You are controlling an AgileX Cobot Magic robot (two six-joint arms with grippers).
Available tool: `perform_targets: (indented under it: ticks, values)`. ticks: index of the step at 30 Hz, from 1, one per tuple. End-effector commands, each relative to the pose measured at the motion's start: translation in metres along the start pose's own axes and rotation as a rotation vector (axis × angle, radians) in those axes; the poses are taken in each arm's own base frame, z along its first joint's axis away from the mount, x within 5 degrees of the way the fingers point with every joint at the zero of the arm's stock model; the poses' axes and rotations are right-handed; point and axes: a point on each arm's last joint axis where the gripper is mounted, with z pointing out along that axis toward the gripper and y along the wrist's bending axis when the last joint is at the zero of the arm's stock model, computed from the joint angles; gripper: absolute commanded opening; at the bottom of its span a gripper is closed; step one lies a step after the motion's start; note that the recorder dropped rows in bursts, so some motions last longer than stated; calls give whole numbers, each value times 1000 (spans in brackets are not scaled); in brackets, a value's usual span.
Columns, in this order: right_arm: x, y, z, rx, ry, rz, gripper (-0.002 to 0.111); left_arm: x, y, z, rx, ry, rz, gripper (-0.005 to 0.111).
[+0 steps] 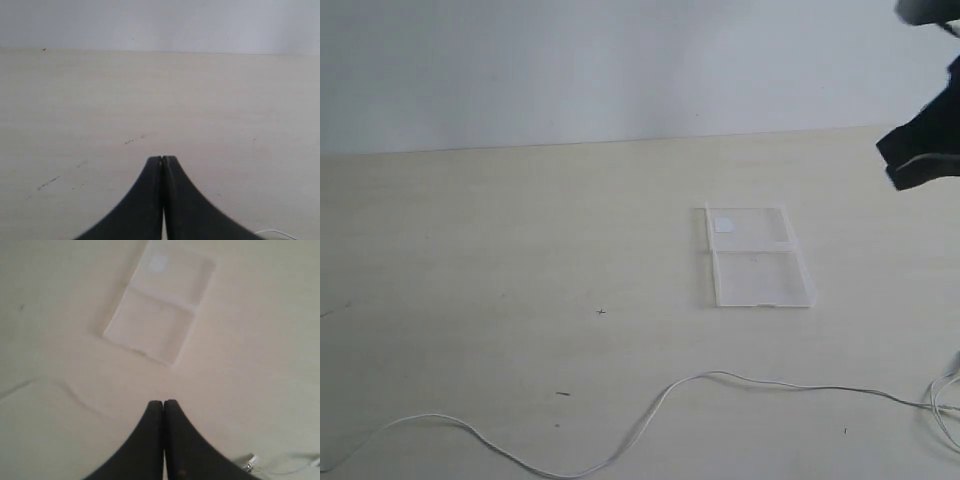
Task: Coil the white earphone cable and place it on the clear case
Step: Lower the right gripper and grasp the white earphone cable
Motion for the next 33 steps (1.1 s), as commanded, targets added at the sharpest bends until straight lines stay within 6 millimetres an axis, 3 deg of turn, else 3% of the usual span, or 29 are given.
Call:
perform_targets:
  ticks: [1,3,6,11,19,25,33]
  values:
    - [-30,4,25,-268,73,-230,0,0,0,0,9,-12,-1,0]
    - [-43,12,42,-325,52,-253,0,0,0,0,9,-12,-1,0]
    - [-50,35,68,-349,145,-455,0,0,0,0,9,-12,-1,0]
    - [-47,74,106,-217,394,-813,0,0,0,0,9,-12,-1,0]
    - [-34,131,157,-173,543,-1022,0,0,0,0,9,-12,-1,0]
    - [-34,146,180,-181,469,-990,7,0,0,0,9,-12,-1,0]
    - [-26,148,206,-212,501,-976,39,0,0,0,9,-12,-1,0]
